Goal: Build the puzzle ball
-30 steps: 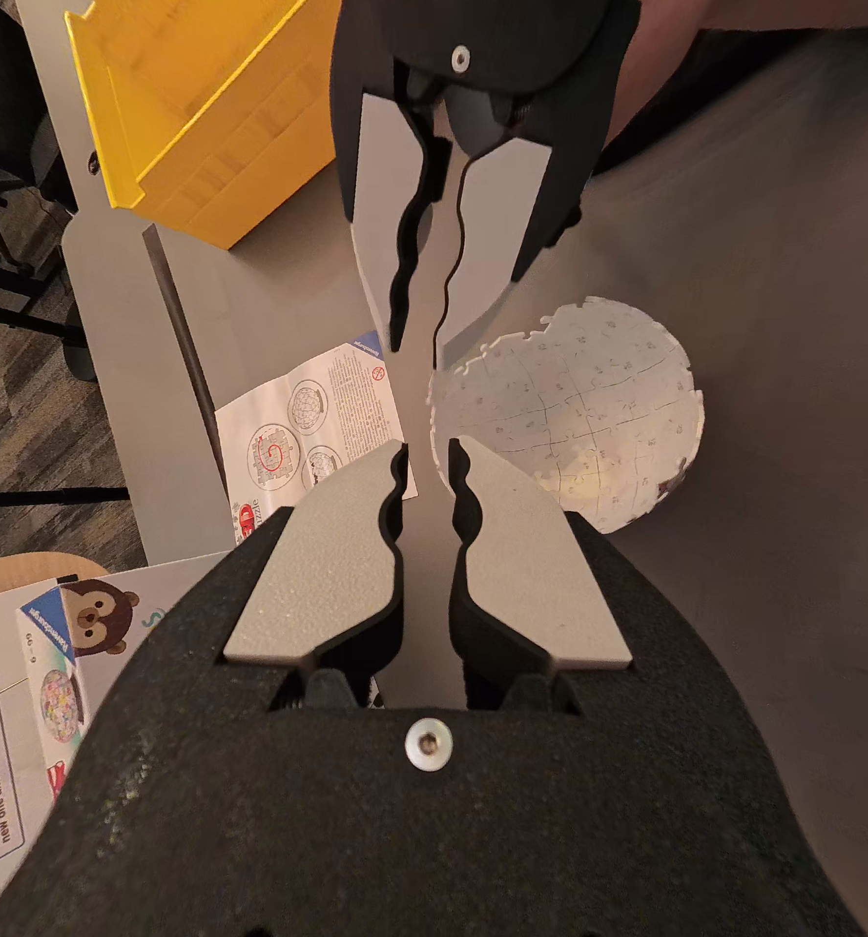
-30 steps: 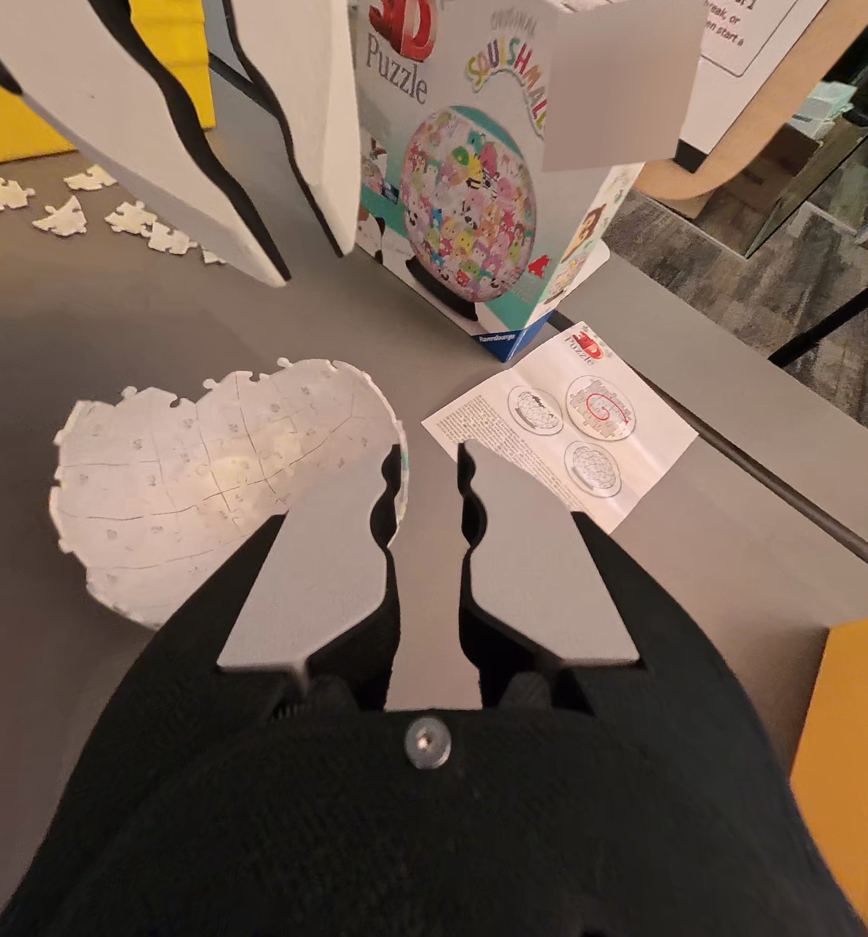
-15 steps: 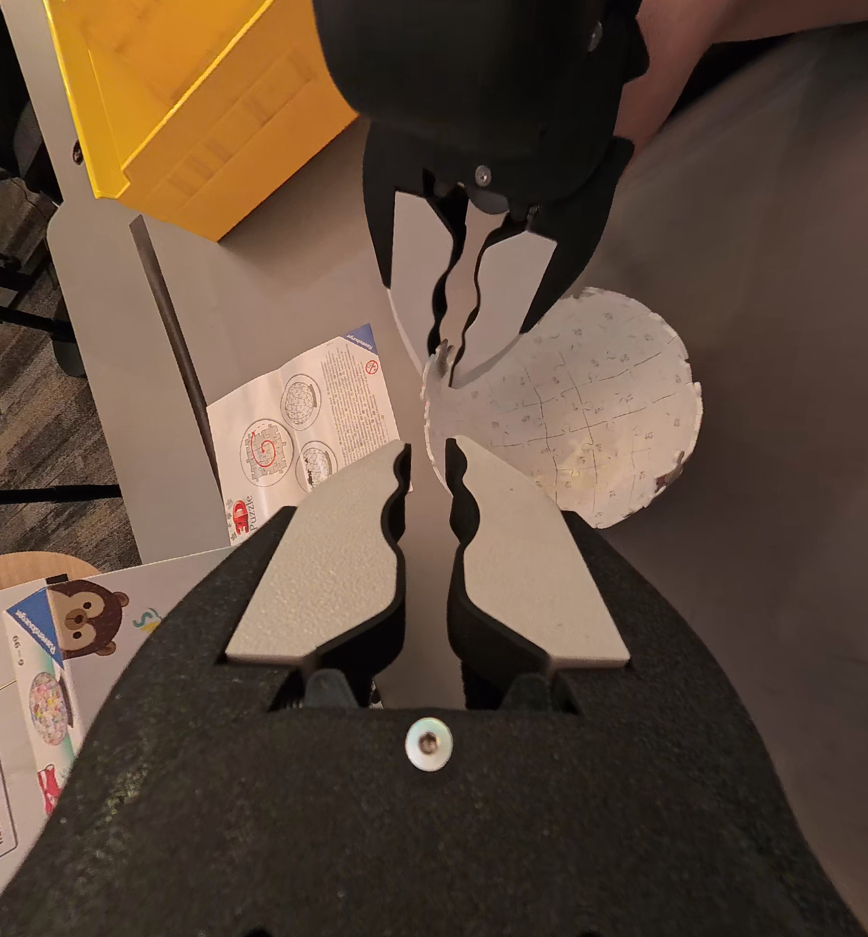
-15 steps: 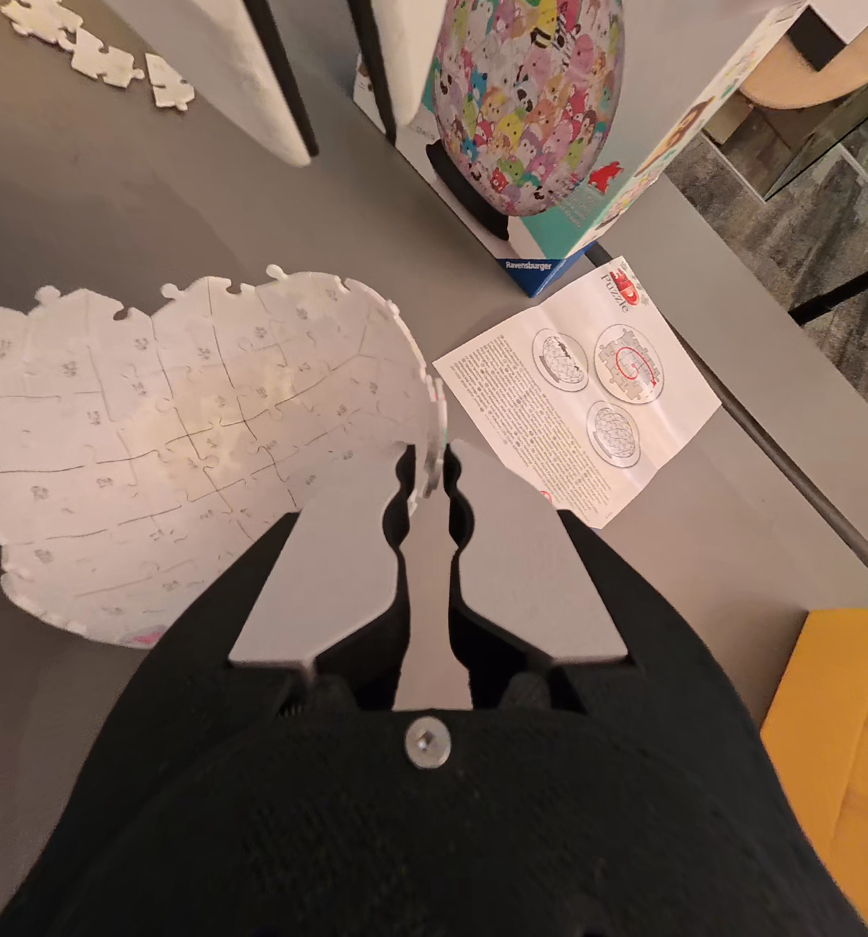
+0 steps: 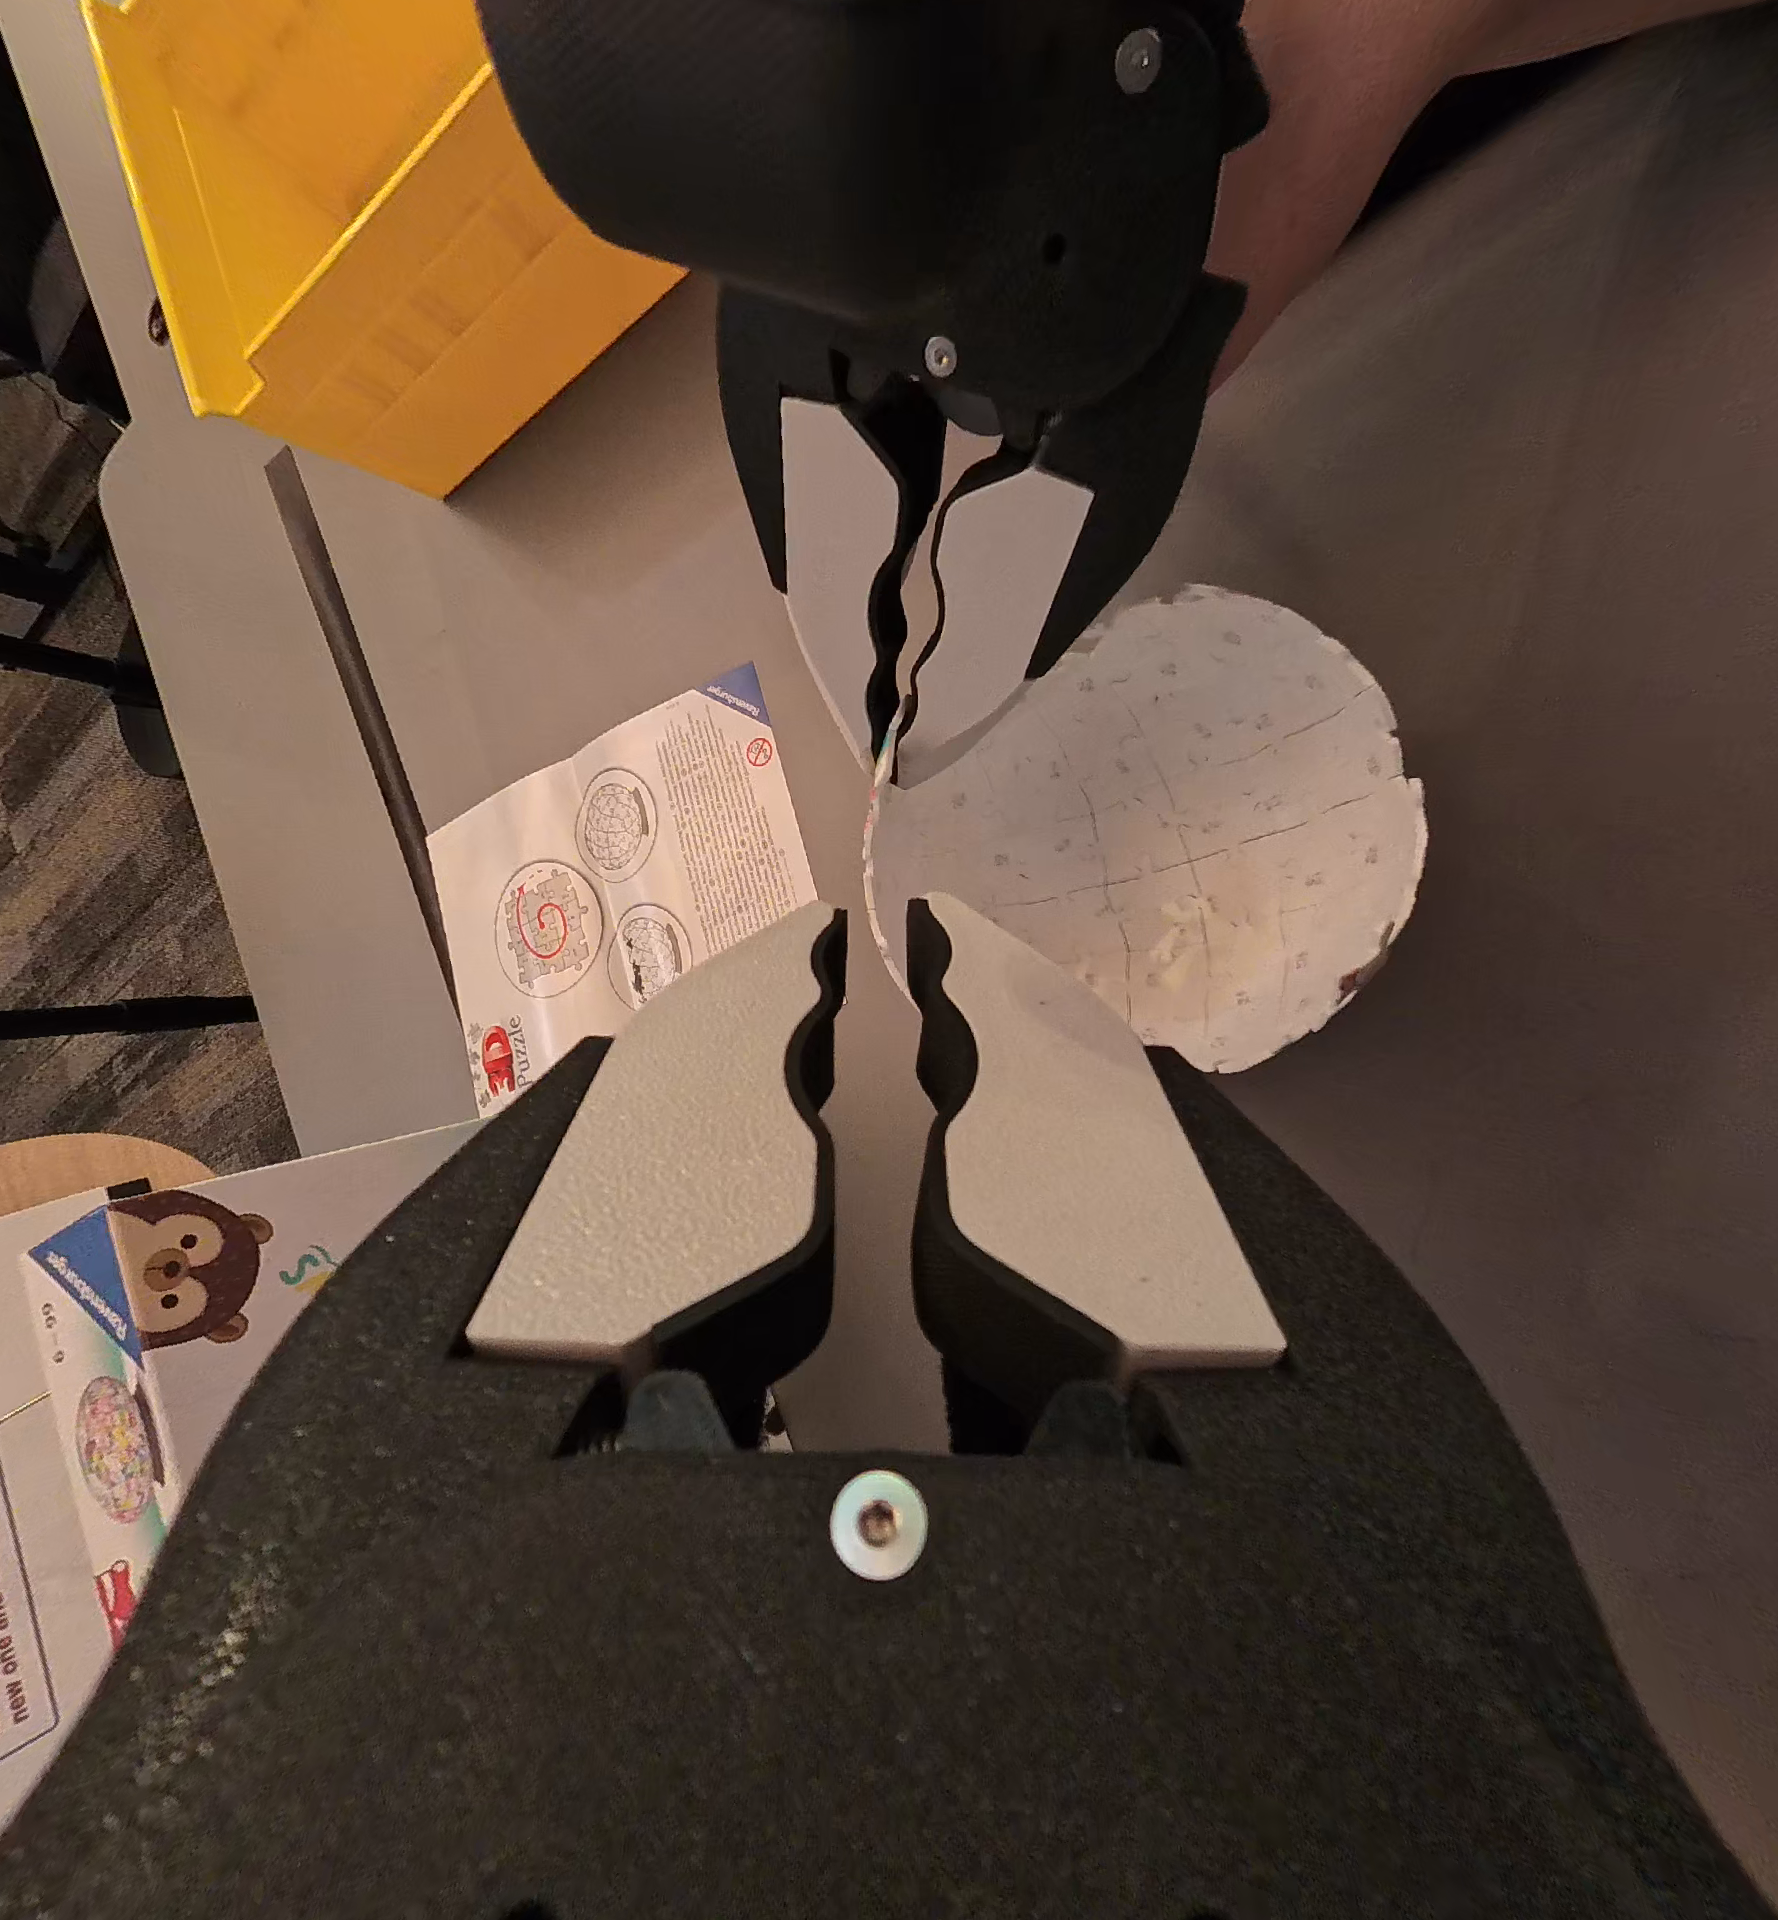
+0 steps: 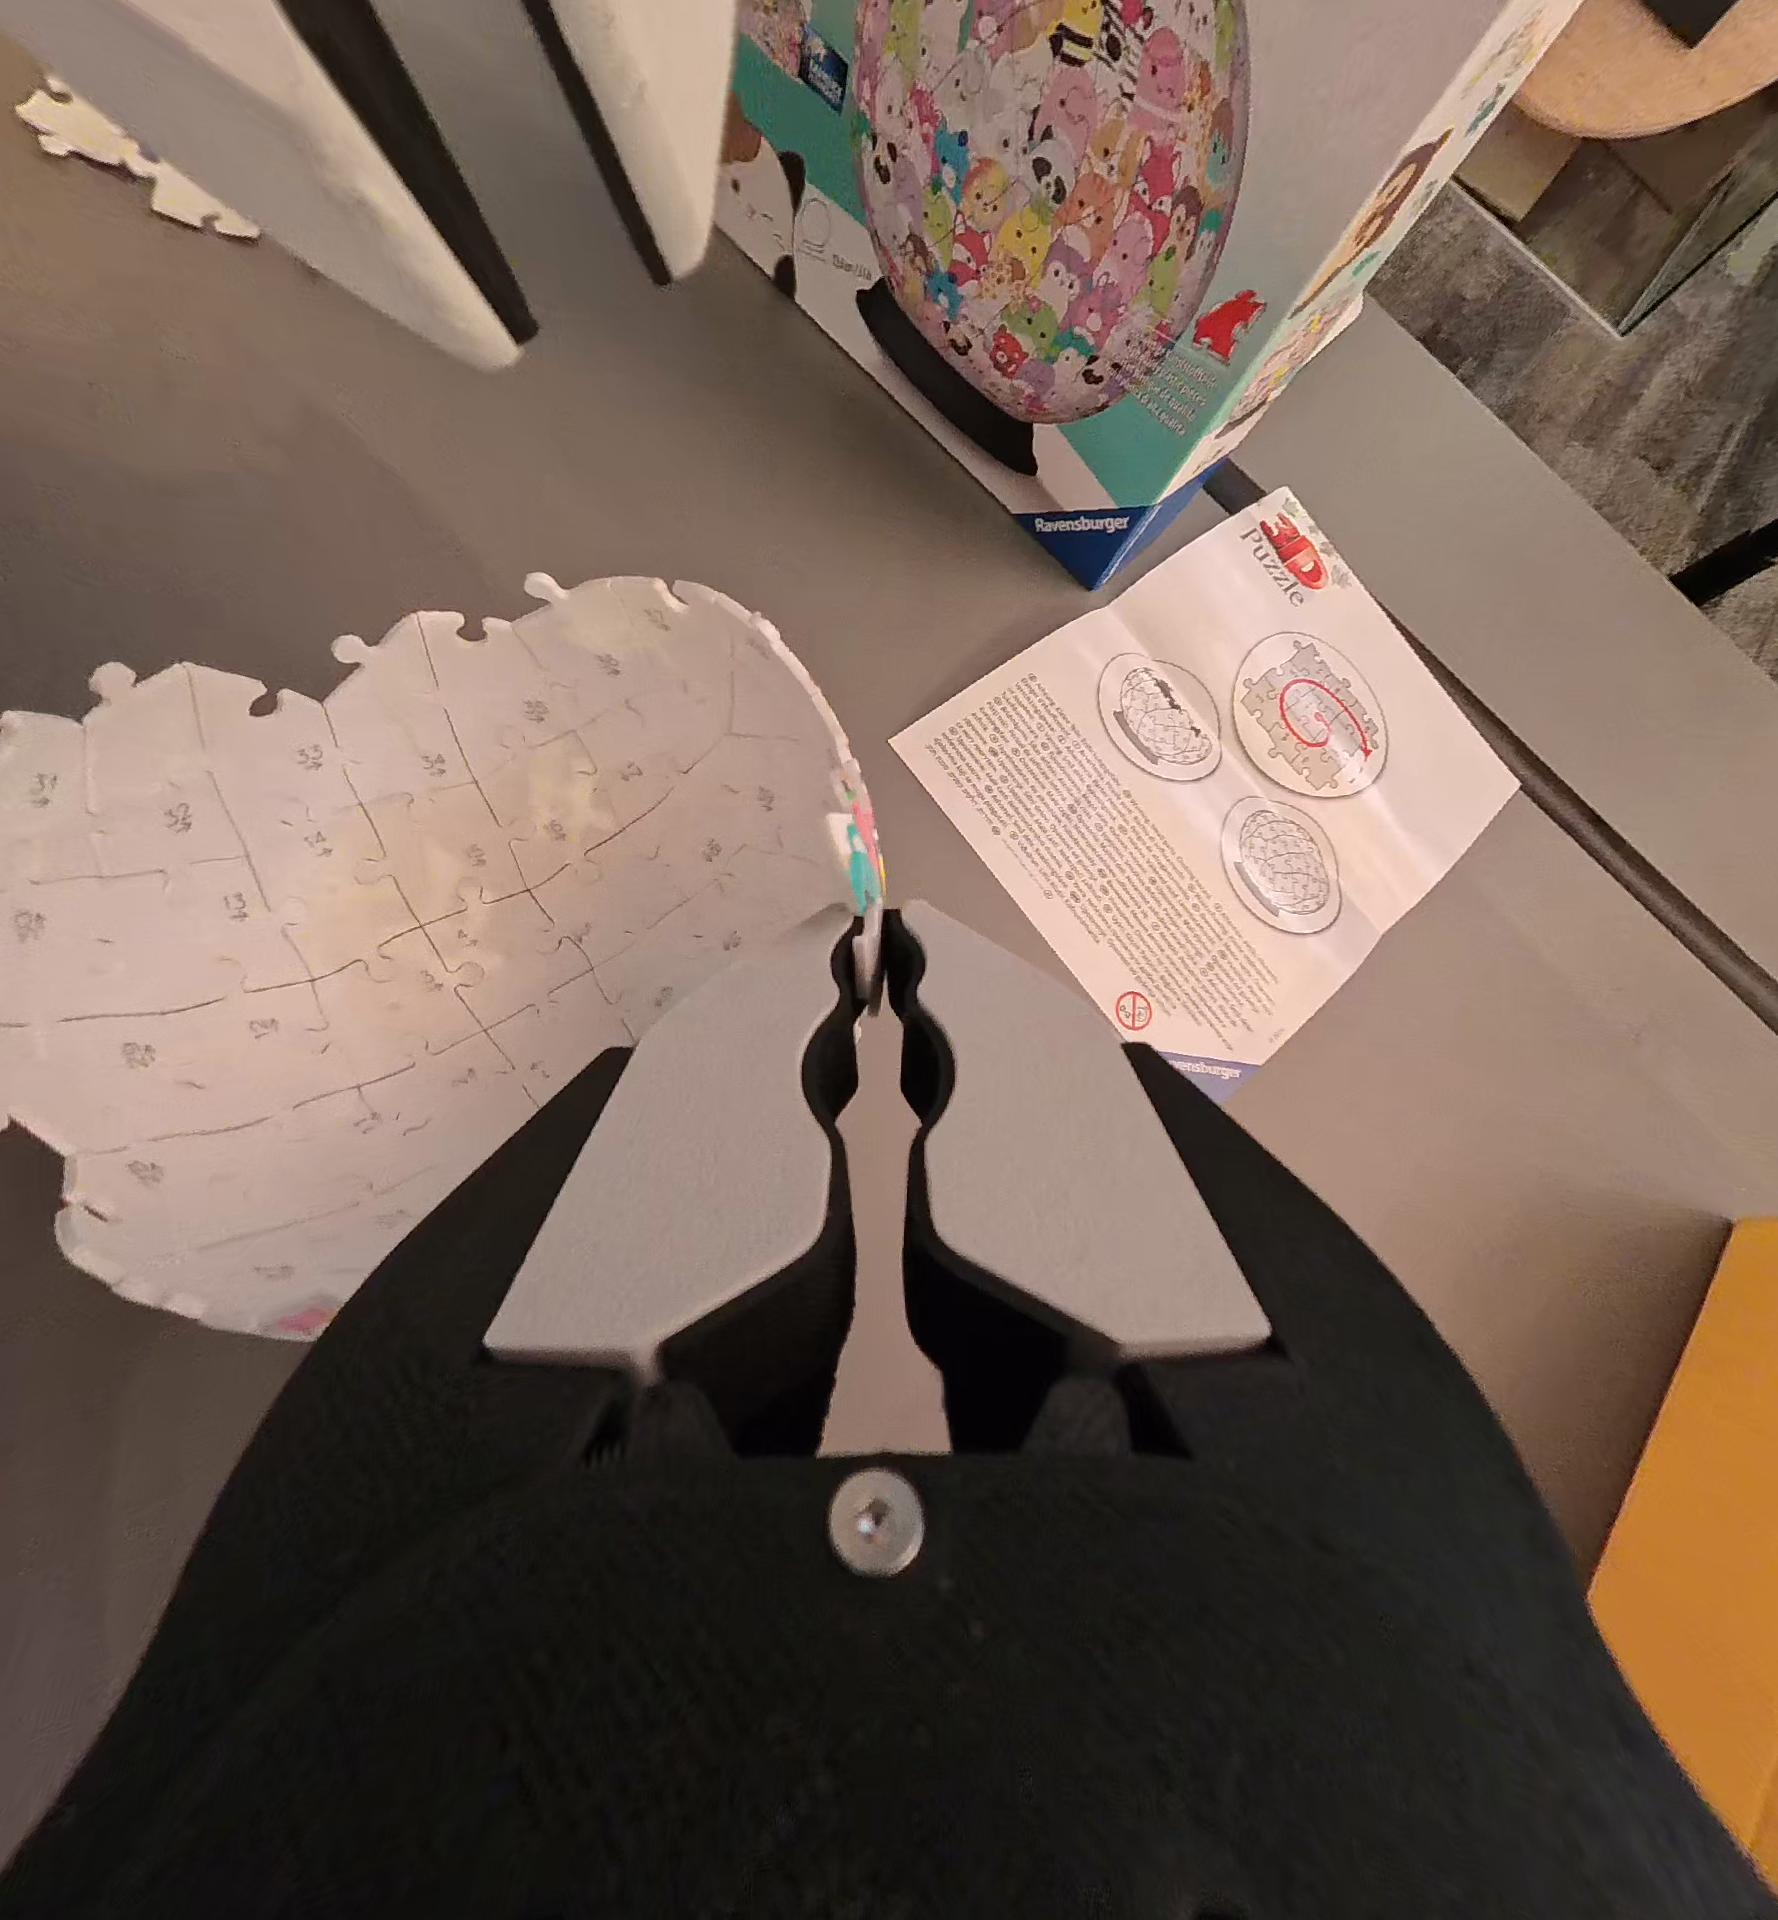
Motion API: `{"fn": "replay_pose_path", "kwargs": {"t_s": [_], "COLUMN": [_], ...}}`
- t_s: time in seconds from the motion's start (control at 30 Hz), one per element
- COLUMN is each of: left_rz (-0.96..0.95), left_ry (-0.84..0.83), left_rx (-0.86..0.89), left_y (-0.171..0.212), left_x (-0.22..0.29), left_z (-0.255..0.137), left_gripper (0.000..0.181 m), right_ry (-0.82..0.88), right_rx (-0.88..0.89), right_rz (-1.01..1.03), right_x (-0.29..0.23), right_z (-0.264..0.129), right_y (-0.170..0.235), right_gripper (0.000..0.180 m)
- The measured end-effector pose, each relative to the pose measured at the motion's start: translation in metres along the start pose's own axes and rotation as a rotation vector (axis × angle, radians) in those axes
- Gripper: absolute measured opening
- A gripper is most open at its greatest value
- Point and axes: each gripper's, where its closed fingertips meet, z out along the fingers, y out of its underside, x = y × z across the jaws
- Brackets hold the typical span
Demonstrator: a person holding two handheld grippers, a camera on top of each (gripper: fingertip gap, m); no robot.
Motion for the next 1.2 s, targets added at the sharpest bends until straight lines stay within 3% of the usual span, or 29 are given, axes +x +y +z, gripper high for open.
{"fn": "replay_pose_path", "kwargs": {"t_s": [0.27, 0.43, 0.6, 0.73, 0.9, 1.0, 1.2], "left_rz": [-0.017, -0.099, -0.338, -0.526, -0.612, -0.587, -0.661], "left_ry": [-0.009, -0.086, -0.177, -0.223, -0.209, -0.206, -0.085], "left_rx": [-0.007, 0.023, 0.188, 0.215, 0.192, 0.128, 0.127], "left_y": [0.004, 0.012, 0.009, 0.025, 0.051, 0.067, 0.082], "left_x": [0.001, 0.005, 0.036, 0.078, 0.120, 0.125, 0.119], "left_z": [-0.004, -0.024, -0.054, -0.056, -0.037, -0.015, 0.031], "left_gripper": [0.011, 0.011, 0.015, 0.021, 0.032, 0.048, 0.074], "right_ry": [0.006, -0.007, 0.009, -0.058, -0.171, -0.236, -0.238], "right_rx": [0.061, 0.282, 0.513, 0.469, 0.269, 0.204, 0.125], "right_rz": [0.008, 0.066, 0.163, 0.179, 0.047, -0.005, 0.054], "right_x": [0.001, 0.009, 0.032, 0.020, -0.028, -0.054, -0.055], "right_z": [-0.007, -0.053, -0.092, -0.096, -0.084, -0.073, -0.051], "right_y": [-0.003, -0.021, -0.023, -0.004, 0.036, 0.048, 0.057], "right_gripper": [0.025, 0.027, 0.029, 0.033, 0.058, 0.064, 0.069]}}
